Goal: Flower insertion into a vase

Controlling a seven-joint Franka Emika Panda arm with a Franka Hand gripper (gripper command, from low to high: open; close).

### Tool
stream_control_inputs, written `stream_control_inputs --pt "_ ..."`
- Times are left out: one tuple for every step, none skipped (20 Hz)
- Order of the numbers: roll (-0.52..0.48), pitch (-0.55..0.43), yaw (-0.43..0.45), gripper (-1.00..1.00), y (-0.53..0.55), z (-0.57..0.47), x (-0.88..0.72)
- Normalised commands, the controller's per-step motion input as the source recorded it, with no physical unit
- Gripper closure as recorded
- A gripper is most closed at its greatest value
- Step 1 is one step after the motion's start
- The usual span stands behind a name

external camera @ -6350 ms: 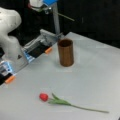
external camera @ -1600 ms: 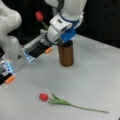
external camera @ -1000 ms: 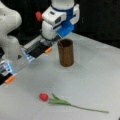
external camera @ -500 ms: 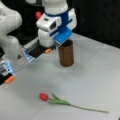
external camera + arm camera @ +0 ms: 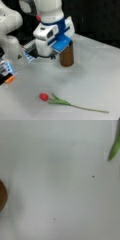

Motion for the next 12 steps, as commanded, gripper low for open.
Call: stream_control_inputs --pt "-0.133 -0.009 0.148 -1.00 -0.24 -0.08 0.17" --pt "-0.126 -0.005 0.150 -1.00 -0.21 -0.05 0.15" --pt "-0.117 -0.001 0.151 -1.00 -0.18 -0.03 0.14" --pt "-0.109 0.001 0.153 -1.00 -0.15 -0.01 0.12" --pt "-0.104 0.034 0.128 -1.00 -0.15 0.00 0.12" --pt "-0.089 0.049 0.121 -1.00 -0.17 -0.01 0.14" --pt "-0.084 0.056 0.120 -1.00 -0.19 -0.01 0.14" --pt "-0.086 0.065 0.120 -1.00 -0.21 -0.03 0.16" --pt "-0.095 0.065 0.124 -1.00 -0.25 -0.06 0.18" --pt "-0.089 0.065 0.128 -1.00 -0.29 -0.07 0.21" --pt "-0.073 0.067 0.134 -1.00 -0.34 -0.08 0.25" --pt "-0.069 0.066 0.140 -1.00 -0.36 -0.08 0.27"
